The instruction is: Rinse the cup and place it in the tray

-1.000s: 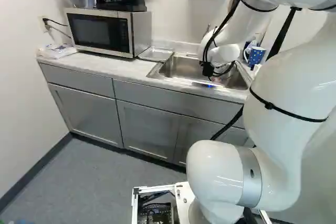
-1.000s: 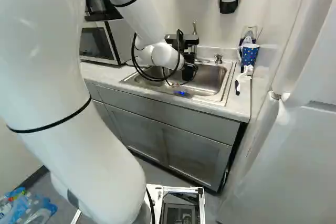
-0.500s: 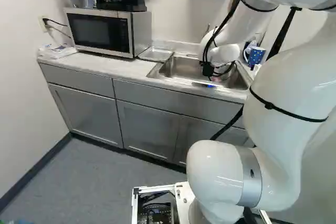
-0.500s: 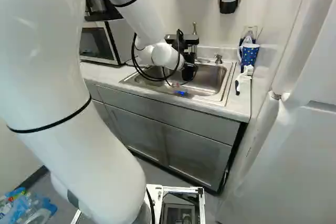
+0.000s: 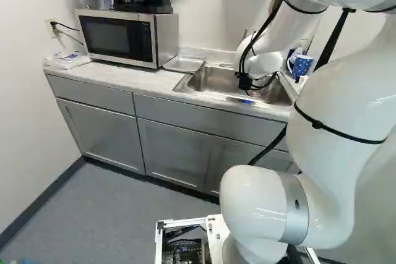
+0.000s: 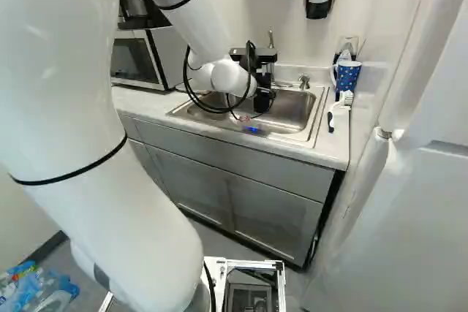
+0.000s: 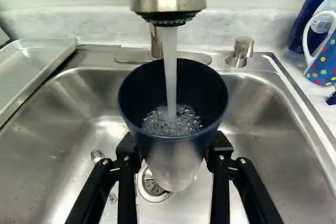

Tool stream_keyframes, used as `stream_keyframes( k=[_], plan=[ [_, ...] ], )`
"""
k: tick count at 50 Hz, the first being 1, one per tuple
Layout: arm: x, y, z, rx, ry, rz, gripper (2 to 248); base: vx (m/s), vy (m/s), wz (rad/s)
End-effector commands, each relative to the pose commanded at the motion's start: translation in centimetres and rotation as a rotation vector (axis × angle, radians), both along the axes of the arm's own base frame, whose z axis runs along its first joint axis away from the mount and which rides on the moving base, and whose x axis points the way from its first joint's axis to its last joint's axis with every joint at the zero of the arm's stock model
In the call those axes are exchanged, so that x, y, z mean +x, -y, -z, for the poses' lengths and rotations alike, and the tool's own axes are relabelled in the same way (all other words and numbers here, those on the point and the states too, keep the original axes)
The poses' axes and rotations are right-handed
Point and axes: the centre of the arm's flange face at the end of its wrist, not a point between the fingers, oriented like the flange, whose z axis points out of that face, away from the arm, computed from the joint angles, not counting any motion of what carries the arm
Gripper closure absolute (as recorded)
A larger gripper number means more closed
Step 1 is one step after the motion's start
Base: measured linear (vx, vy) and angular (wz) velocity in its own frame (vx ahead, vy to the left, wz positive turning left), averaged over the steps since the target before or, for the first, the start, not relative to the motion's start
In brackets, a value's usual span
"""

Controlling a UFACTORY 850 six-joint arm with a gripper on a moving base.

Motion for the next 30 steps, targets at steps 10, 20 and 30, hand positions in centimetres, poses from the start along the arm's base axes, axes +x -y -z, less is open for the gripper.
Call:
stream_keyframes(
  k=[10, 20, 30],
  plan=[
    [0.0, 0.0, 0.0, 0.0, 0.0, 0.0, 125, 0.0, 0.0, 0.0],
    [0.0, 0.0, 0.0, 0.0, 0.0, 0.0, 125, 0.0, 0.0, 0.0],
    [0.0, 0.0, 0.0, 0.0, 0.0, 0.0, 125, 0.0, 0.0, 0.0]
  ],
)
